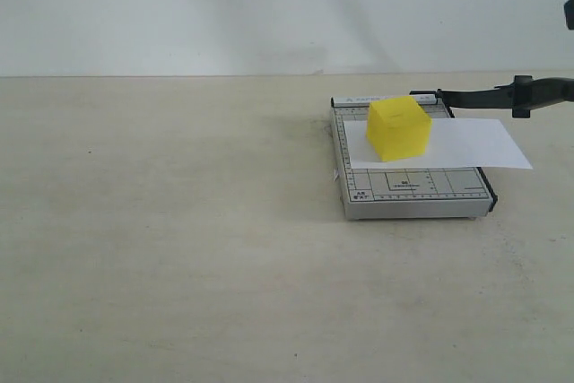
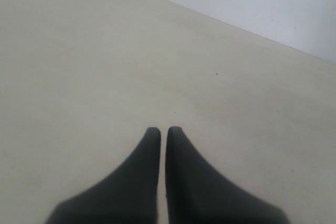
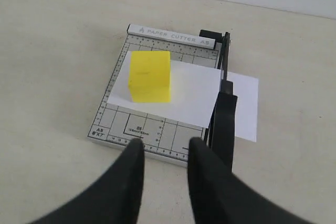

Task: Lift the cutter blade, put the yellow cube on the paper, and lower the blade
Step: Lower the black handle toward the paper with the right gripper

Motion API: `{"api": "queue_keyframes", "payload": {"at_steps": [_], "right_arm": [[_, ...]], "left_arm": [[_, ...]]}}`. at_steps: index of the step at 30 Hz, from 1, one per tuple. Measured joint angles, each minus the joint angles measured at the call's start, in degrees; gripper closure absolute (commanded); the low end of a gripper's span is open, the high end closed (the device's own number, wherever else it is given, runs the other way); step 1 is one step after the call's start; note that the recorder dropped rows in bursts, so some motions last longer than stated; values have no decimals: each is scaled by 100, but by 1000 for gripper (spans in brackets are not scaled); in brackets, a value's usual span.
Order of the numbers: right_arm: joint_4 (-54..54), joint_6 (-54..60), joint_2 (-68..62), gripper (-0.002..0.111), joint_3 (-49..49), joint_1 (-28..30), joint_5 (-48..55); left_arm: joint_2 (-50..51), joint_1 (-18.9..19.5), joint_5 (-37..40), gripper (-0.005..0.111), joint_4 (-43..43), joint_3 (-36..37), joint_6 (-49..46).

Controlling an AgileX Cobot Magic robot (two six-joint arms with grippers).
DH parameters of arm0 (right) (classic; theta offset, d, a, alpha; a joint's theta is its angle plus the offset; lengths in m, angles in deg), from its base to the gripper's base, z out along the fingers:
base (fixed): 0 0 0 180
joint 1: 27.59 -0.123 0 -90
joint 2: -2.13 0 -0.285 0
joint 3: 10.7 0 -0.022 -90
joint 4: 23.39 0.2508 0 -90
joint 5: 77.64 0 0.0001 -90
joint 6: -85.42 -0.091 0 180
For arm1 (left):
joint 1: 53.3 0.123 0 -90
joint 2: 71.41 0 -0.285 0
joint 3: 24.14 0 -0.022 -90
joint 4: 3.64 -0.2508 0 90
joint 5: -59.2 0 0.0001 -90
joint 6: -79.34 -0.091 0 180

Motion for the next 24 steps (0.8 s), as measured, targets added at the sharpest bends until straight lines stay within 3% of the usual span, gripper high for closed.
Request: {"api": "queue_keyframes", "payload": {"at_steps": [4, 24], "right_arm": [[-12, -207, -281, 62, 130, 0, 0], [-769, -1234, -1291, 62, 139, 0, 173]], "left_arm": [[0, 0, 0, 102, 0, 0, 0], [0, 0, 0, 102, 22, 0, 32]]}}
